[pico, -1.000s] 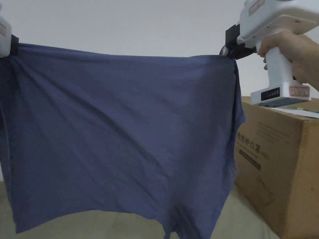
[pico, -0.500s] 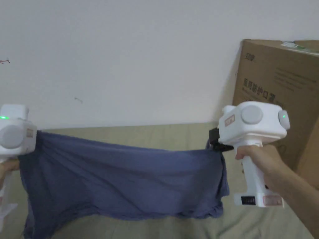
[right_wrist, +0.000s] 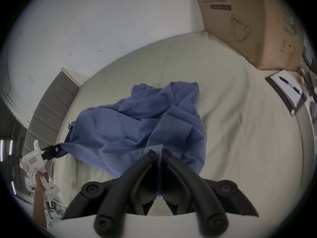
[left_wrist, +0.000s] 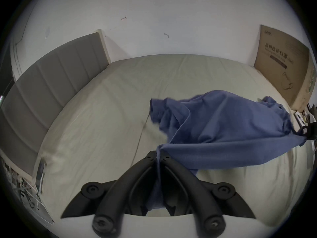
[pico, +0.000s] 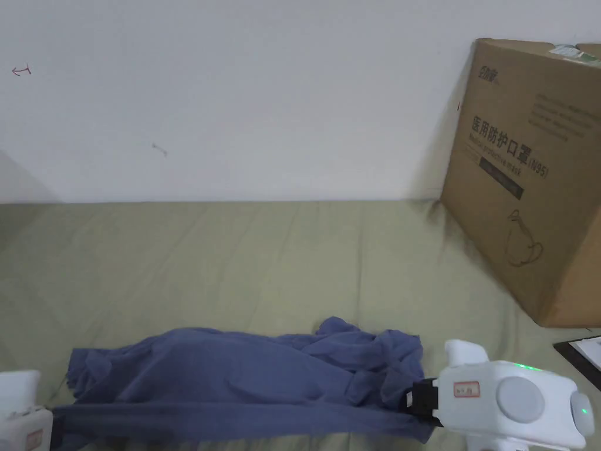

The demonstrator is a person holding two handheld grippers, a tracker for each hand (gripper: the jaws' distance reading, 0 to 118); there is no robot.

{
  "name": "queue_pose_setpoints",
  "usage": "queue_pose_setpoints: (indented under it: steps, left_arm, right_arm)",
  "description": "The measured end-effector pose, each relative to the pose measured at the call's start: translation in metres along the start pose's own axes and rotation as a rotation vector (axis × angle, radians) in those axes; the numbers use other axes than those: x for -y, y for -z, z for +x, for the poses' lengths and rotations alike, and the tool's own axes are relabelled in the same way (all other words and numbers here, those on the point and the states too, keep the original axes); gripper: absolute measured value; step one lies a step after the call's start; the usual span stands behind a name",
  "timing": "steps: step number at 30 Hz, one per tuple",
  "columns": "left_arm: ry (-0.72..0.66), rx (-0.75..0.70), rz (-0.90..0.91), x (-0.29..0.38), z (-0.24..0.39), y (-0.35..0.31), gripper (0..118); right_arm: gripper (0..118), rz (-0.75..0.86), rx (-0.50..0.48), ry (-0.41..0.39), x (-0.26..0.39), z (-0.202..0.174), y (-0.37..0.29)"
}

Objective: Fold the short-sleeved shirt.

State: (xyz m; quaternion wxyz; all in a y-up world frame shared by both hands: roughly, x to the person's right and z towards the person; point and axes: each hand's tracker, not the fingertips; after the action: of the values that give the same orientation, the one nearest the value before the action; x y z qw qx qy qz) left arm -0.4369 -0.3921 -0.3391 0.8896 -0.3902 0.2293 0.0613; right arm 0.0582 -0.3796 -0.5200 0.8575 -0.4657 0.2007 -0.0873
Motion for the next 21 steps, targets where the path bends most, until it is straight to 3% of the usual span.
queue_pose_setpoints:
  steps: [9,12,16,21]
  left_arm:
    - [0.063,-0.014,-0.008,0.125,-0.032,-0.124,1]
    - [0.188,-0.067,-0.014,0.164,-0.034,-0.151,1]
    - [0.172,-0.040,-0.041,0.204,-0.043,-0.177,1]
    - [0.117,-0.031,-0.056,0.232,-0.051,-0.190,1]
  right_arm:
    - [3,-0.013,0.033,-0.068,0.147,-0.012,-0.093]
    - [3,-0.018,0.042,-0.042,0.198,-0.009,-0.121]
    - [3,-0.043,0.075,0.020,0.249,-0.001,-0.143]
    - [3,-0.077,0.082,0.038,0.282,0.002,-0.146]
